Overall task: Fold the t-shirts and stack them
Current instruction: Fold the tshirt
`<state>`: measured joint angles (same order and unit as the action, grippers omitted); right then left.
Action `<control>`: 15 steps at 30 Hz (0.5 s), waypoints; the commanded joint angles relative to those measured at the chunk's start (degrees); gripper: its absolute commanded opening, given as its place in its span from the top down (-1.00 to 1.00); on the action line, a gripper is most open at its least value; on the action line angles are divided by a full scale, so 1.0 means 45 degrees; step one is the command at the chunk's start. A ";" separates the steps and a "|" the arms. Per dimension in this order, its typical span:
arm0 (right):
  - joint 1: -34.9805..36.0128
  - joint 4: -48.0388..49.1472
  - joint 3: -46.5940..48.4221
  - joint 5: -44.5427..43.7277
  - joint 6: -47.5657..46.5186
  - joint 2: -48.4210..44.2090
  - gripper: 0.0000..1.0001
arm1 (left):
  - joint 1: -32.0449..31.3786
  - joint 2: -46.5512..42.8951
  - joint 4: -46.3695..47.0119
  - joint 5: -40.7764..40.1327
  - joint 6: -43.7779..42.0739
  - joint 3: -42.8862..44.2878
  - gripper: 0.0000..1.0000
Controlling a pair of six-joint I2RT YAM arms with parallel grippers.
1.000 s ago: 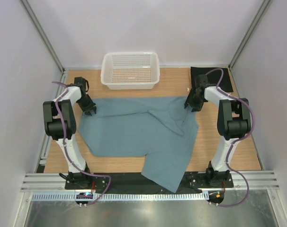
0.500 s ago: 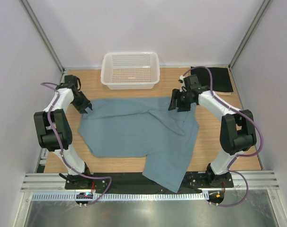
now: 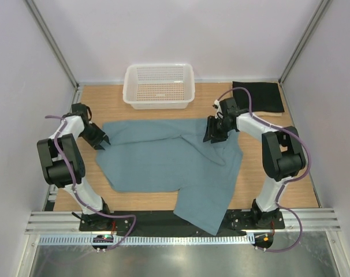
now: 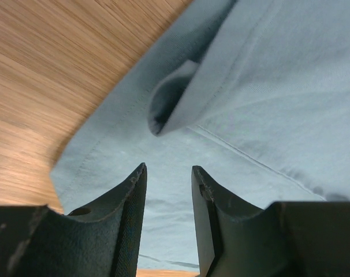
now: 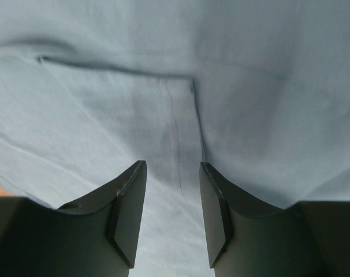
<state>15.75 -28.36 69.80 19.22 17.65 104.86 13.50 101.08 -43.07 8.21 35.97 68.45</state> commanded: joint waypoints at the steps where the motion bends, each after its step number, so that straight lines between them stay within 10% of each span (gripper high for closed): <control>1: -0.0003 -0.0299 -0.0666 -0.0170 -0.0172 -0.1543 0.04 | 0.0535 -0.0314 0.0430 0.0227 -0.0160 0.0551 0.23; 15: -0.0004 -0.0435 -0.3265 -0.0365 0.0277 -0.3946 0.02 | 0.0966 -0.0129 -0.0055 -0.0490 0.0208 0.1042 0.33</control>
<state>15.75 -30.26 55.96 17.89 18.31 89.52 17.39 104.75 -40.88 8.95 35.73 71.81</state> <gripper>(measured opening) 0.490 0.339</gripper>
